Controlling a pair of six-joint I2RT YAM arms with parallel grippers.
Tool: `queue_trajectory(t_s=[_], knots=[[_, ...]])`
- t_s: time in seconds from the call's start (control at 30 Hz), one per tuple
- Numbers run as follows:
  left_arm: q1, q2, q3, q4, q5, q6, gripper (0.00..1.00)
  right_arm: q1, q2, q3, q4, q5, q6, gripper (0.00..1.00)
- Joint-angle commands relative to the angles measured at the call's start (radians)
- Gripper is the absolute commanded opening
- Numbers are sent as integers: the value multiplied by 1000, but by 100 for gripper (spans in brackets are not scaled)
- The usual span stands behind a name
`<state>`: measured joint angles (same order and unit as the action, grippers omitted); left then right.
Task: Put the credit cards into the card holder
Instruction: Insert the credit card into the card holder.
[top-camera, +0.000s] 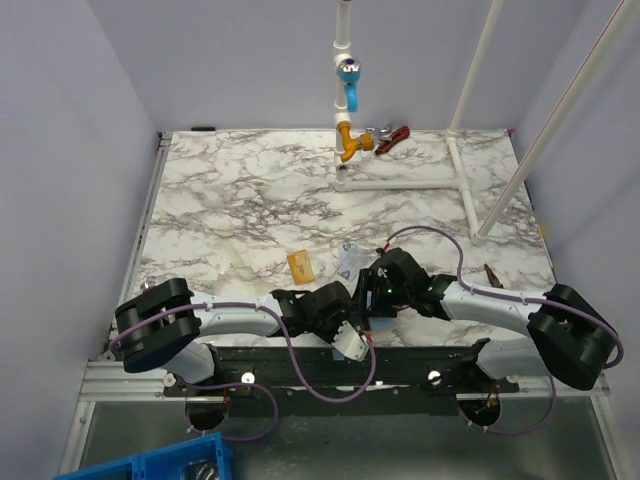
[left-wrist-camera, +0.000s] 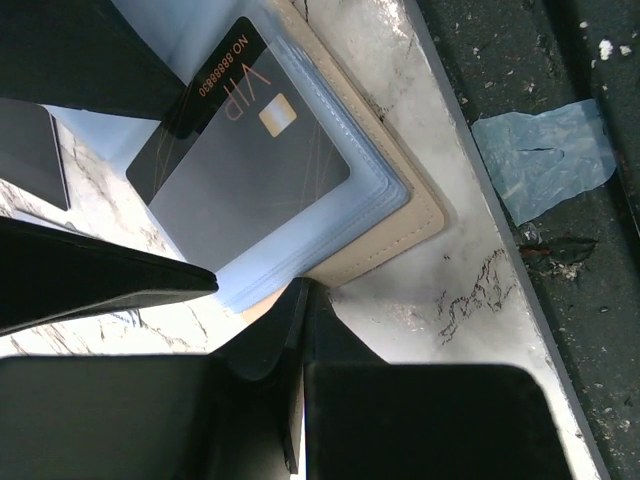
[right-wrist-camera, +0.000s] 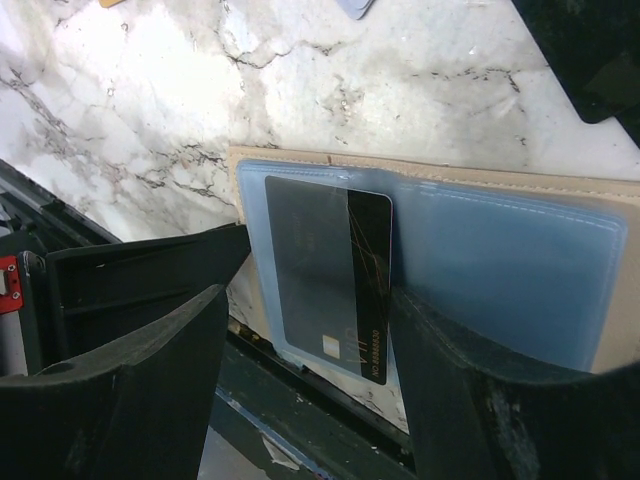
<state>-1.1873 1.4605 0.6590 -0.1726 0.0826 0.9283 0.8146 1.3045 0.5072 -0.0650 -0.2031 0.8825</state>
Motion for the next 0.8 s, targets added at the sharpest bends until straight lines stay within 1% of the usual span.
queue_trajectory(t_s=[0.0,0.27,0.33,0.4,0.67,0.73,0.77], knots=[[-15,10,-29,62,19,19,0,23,31,21,-9,9,11,67],[-16,3,-44,94,-5,32,0,23,51,36,56,-97,5,63],[-17,1,-42,99,-5,32,0,23,57,39,103,-135,3,63],[-17,4,-40,101,-8,34,0,23,67,50,86,-146,0,62],[-17,21,-23,104,-21,47,0,24,68,48,107,-206,-8,61],[-13,17,-20,98,-28,47,0,25,49,51,72,-195,-16,61],[-10,11,-19,91,-30,46,0,24,35,57,25,-175,-16,62]])
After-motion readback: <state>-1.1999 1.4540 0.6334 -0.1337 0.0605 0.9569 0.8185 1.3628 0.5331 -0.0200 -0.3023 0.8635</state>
